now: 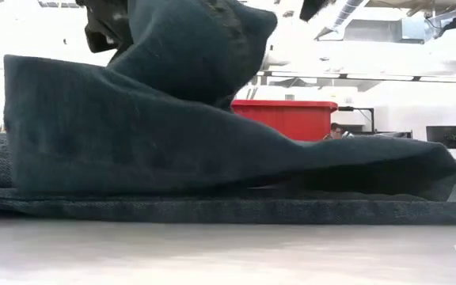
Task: Fold laundry
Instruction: Fold the blue pants
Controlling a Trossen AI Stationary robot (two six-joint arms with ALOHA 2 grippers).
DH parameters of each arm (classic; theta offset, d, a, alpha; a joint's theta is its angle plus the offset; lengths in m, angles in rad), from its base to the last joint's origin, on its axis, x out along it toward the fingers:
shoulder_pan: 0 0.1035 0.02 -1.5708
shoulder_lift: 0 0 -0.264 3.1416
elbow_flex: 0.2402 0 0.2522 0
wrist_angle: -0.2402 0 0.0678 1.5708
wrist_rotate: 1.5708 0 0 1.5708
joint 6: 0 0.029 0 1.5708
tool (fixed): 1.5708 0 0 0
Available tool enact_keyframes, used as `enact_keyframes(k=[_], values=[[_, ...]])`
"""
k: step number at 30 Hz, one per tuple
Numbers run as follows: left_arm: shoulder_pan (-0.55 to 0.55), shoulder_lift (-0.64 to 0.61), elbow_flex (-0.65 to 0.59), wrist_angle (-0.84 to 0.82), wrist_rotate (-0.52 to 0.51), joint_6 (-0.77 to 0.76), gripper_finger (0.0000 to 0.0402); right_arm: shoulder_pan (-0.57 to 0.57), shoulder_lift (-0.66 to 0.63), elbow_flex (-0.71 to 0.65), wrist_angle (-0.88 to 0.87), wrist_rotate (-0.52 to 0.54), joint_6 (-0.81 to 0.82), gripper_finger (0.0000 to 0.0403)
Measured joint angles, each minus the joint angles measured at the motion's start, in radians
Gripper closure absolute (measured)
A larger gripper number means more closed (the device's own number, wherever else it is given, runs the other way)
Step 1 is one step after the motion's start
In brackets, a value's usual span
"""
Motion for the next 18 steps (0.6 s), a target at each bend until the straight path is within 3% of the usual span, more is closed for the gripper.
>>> enact_keyframes(k=[6, 10, 18], values=[[-0.016, -0.076, 0.000, -0.032, -0.034, -0.102, 0.0401, -0.079, -0.001, -0.127, 0.155, -0.108, -0.045, 0.0375], [-0.017, -0.091, 0.000, -0.073, -0.008, -0.185, 0.0401, -0.114, -0.002, -0.225, 0.270, -0.172, -0.072, 0.0390], [-0.037, -0.097, 0.000, -0.112, 0.020, -0.270, 0.0401, -0.139, 0.002, -0.426, 0.428, -0.221, -0.071, 0.0387]])
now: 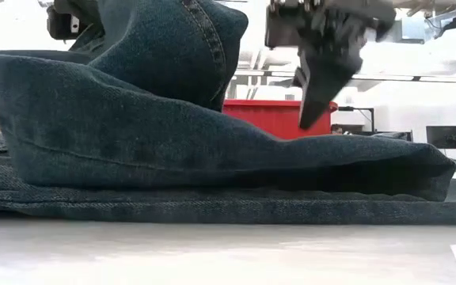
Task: Fold laundry
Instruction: Fold the blue pants
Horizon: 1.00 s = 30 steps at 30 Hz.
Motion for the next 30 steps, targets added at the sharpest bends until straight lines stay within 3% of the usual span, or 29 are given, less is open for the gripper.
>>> enact_keyframes(k=[8, 17, 30], values=[[0.000, -0.034, 0.000, -0.001, 0.065, -0.149, 0.0401, -0.049, 0.004, -0.132, 0.114, -0.002, 0.038, 0.0387], [-0.031, -0.172, 0.000, -0.009, 0.007, -0.394, 0.0401, -0.086, 0.004, -0.190, 0.142, -0.003, 0.075, 0.0387], [-0.242, -0.247, 0.000, -0.239, 0.030, -0.827, 0.0401, -0.089, 0.004, -0.190, 0.150, -0.002, 0.056, 0.0387]])
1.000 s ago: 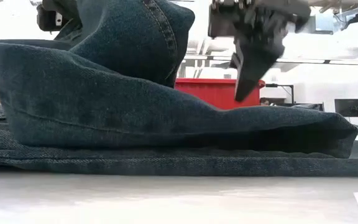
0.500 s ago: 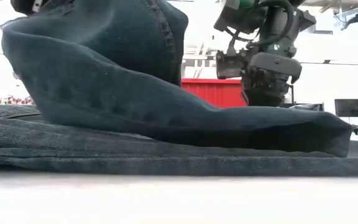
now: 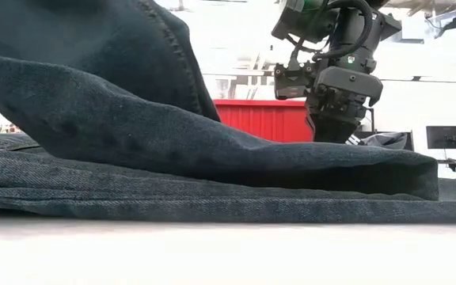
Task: Fold laundry
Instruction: Fold the blue pants
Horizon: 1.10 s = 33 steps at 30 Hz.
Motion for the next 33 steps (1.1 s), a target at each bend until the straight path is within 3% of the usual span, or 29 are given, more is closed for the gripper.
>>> enact_keyframes(k=[5, 13, 22, 27, 33], values=[[-0.068, 0.000, 0.000, -0.075, -0.040, -0.131, 0.0401, 0.000, 0.000, 0.000, 0.001, 0.000, -0.002, 0.0387], [-0.163, 0.000, 0.000, -0.120, 0.017, -0.325, 0.0401, 0.000, 0.000, 0.000, 0.001, 0.001, -0.004, 0.0387], [-0.247, 0.000, 0.000, -0.165, 0.007, -0.420, 0.0401, 0.000, 0.000, 0.000, 0.001, 0.003, -0.004, 0.0387], [-0.285, 0.000, 0.000, -0.188, -0.035, -0.405, 0.0401, 0.000, 0.000, 0.000, 0.002, 0.003, -0.004, 0.0387], [-0.287, 0.001, 0.000, -0.208, 0.036, -0.296, 0.0401, 0.000, 0.000, 0.000, 0.003, 0.003, -0.012, 0.0387]])
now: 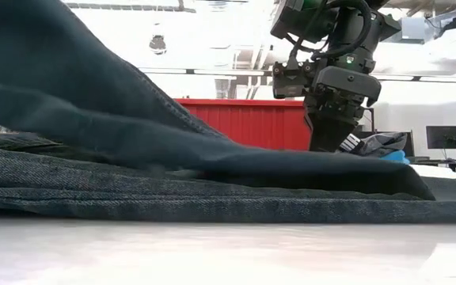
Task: Fold laundry
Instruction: Fold the blue pants
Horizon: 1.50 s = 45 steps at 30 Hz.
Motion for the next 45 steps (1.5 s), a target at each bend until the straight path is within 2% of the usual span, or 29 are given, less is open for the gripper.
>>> enact_keyframes(k=[3, 6, 14, 17, 20, 23, 30, 35, 39, 45], values=[[0.000, 0.000, 0.000, -0.002, -0.006, 0.030, 0.0397, 0.000, 0.000, 0.000, -0.001, 0.000, 0.000, 0.0387], [0.000, 0.000, 0.000, -0.009, -0.016, 0.068, 0.0376, 0.000, 0.000, 0.000, -0.003, 0.000, 0.000, 0.0387], [0.000, -0.001, 0.000, -0.023, -0.056, 0.098, 0.0266, 0.000, 0.000, 0.000, -0.002, -0.003, 0.000, 0.0387], [0.000, -0.009, -0.001, 0.053, -0.107, 0.121, 0.0223, 0.000, 0.000, 0.000, -0.002, -0.004, 0.000, 0.0387], [-0.007, -0.001, 0.020, 0.108, -0.169, 0.181, 0.0198, 0.000, 0.000, 0.000, -0.002, -0.004, 0.000, 0.0387], [-0.032, 0.030, 0.034, 0.102, -0.262, 0.221, 0.0192, 0.000, 0.000, 0.000, -0.001, -0.005, 0.000, 0.0387], [-0.072, 0.218, 0.041, 0.080, -0.245, 0.441, 0.0191, 0.000, 0.000, 0.000, -0.001, -0.005, 0.000, 0.0386], [-0.072, 0.338, 0.099, -0.085, -0.275, 0.491, 0.0191, 0.000, 0.000, 0.000, -0.001, -0.023, 0.000, 0.0386], [-0.072, 0.377, 0.113, -0.197, -0.304, 0.529, 0.0191, 0.000, 0.000, 0.000, 0.001, -0.027, -0.003, 0.0385], [-0.059, 0.382, 0.068, -0.177, -0.320, 0.574, 0.0191, 0.000, 0.000, 0.000, 0.001, -0.028, -0.008, 0.0385]])
